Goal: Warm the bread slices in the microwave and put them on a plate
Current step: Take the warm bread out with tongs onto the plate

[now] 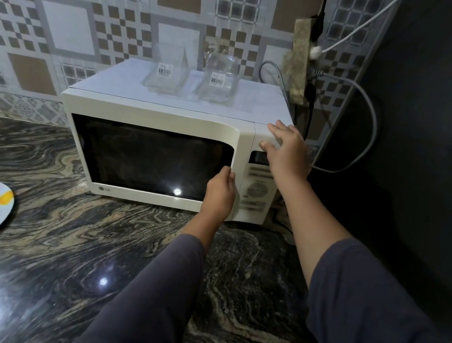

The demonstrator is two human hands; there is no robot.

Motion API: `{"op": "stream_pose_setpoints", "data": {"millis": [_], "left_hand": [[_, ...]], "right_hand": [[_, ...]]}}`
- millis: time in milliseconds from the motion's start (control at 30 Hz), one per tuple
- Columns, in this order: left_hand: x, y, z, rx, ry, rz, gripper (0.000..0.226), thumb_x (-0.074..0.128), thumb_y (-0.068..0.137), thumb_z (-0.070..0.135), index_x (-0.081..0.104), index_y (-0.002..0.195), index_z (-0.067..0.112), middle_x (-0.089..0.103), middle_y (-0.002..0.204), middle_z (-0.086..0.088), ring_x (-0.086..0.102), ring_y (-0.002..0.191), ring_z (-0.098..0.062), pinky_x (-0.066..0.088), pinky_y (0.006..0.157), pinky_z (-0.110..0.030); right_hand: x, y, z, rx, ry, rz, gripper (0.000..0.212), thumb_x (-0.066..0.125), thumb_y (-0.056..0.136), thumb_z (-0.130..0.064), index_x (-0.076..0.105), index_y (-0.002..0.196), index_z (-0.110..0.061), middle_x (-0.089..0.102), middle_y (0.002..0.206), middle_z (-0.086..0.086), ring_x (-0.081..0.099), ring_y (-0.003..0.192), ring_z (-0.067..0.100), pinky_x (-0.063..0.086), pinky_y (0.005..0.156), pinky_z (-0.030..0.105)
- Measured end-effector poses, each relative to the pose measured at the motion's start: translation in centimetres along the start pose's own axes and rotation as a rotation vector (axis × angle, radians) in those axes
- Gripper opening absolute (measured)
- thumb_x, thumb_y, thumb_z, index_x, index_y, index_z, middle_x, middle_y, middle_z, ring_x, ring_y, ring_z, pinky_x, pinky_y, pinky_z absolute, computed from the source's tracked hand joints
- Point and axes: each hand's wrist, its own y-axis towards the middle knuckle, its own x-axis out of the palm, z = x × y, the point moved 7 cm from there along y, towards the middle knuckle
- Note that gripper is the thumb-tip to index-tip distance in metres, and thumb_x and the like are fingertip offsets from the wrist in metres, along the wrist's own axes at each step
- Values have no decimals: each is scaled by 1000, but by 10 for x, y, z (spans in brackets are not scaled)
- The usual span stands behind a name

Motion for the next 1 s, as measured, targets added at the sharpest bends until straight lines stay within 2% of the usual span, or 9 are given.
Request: {"op": "stream_pose_setpoints", "data": {"millis": [167, 267, 467, 600, 667, 733, 833, 933, 1000], "left_hand": [[0, -3, 5, -25, 13, -8, 21, 32, 100, 15, 38, 81, 10, 40, 66, 5, 37, 58, -8, 31, 46, -14], [-1, -7, 5, -26, 31, -18, 21, 32, 99, 14, 36, 79, 10, 39, 64, 3, 36, 57, -11, 21, 52, -27], [-25, -57, -10, 103, -19, -54, 25, 35, 100, 18, 36, 77, 9, 37, 64, 2, 35, 58, -10, 25, 57, -27], [-39, -75, -10, 114, -42, -38, 27, 35, 100, 21, 37, 76, 10, 36, 64, 4, 36, 59, -9, 26, 58, -27], [-44, -90, -12, 147, -40, -40, 26, 34, 100, 21, 37, 76, 12, 37, 66, 5, 37, 60, -4, 26, 58, -26], [-53, -104, -15, 160, -61, -56, 26, 34, 101, 22, 39, 77, 12, 38, 68, 6, 38, 60, -3, 29, 58, -24], [-72, -125, -19, 138, -100, -96, 25, 33, 101, 25, 42, 80, 15, 43, 70, 9, 41, 63, 0, 31, 58, -17], [-98, -149, -26, 156, -117, -144, 24, 33, 101, 28, 44, 84, 15, 49, 75, 4, 43, 65, -2, 34, 60, -19], [-121, -167, -34, 169, -127, -147, 23, 32, 101, 29, 44, 84, 18, 50, 76, 4, 44, 66, -2, 34, 59, -19]], "right_hand": [[2, -1, 2, 5, 49, 12, 45, 64, 83, -3, 58, 127, -12, 48, 142, 4, 30, 139, 15, 31, 112, 42], [2, -1, 1, -6, 48, 11, 44, 62, 84, -1, 57, 127, -9, 47, 142, 6, 30, 139, 15, 30, 114, 35], [1, -5, -5, 9, 14, -14, 45, 58, 87, 0, 53, 131, -7, 41, 147, 6, 26, 141, 16, 19, 111, 20], [3, -11, -14, 18, -113, -52, 53, 54, 85, 2, 47, 137, -8, 35, 150, 6, 18, 143, 21, 16, 114, 25], [1, -22, -18, 82, -31, -14, 50, 54, 85, -1, 49, 134, -8, 34, 150, 7, 17, 144, 22, 17, 116, 27], [0, -41, -27, 157, 188, 14, 43, 56, 87, -5, 54, 130, -9, 39, 147, 7, 28, 140, 20, 25, 111, 22], [15, -76, -55, 195, 503, -199, 35, 55, 92, -12, 57, 127, -12, 54, 134, 5, 50, 124, 15, 41, 95, 18], [37, -119, -99, 99, 629, -478, 28, 51, 93, -21, 63, 118, -17, 64, 123, 0, 56, 118, 14, 42, 102, 29], [47, -148, -128, 31, 600, -553, 27, 52, 90, -27, 68, 111, -23, 66, 120, -5, 57, 117, 13, 38, 106, 33]]}}
